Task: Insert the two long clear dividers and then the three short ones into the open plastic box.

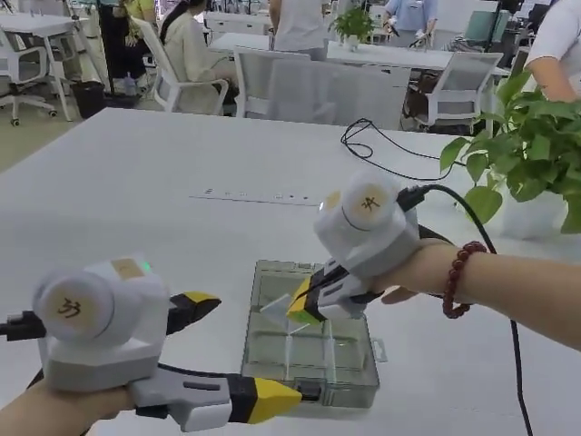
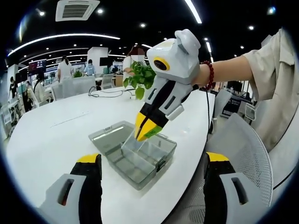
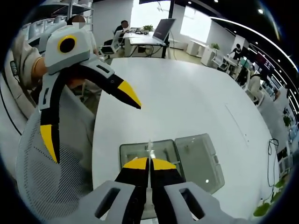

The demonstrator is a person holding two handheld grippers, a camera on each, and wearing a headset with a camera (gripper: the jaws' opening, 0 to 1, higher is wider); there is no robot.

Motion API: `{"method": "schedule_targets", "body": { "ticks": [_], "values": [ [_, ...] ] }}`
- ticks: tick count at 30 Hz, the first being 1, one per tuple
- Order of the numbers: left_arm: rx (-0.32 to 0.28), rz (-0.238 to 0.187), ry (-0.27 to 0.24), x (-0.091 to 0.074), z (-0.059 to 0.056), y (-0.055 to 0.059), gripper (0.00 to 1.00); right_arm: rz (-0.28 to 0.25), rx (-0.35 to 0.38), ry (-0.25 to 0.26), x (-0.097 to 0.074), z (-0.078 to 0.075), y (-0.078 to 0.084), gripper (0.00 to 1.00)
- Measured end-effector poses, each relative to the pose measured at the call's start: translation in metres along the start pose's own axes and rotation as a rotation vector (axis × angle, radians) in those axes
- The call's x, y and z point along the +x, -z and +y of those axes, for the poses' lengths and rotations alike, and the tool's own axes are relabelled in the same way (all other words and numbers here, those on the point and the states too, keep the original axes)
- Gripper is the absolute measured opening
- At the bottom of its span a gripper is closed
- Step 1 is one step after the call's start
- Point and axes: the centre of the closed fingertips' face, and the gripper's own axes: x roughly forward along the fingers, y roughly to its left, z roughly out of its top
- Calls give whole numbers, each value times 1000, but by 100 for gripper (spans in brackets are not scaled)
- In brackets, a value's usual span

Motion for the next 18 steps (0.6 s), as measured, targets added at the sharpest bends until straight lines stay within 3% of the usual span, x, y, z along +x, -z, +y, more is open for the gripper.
{"method": "schedule_targets", "body": {
  "ticks": [11,18],
  "values": [
    [-2,0,-1,-2,4,0,98,25,-4,-7,10,-6,7,2],
    [1,6,1,-2,6,2,99,12,14,-15,12,-9,7,2]
  ]
}}
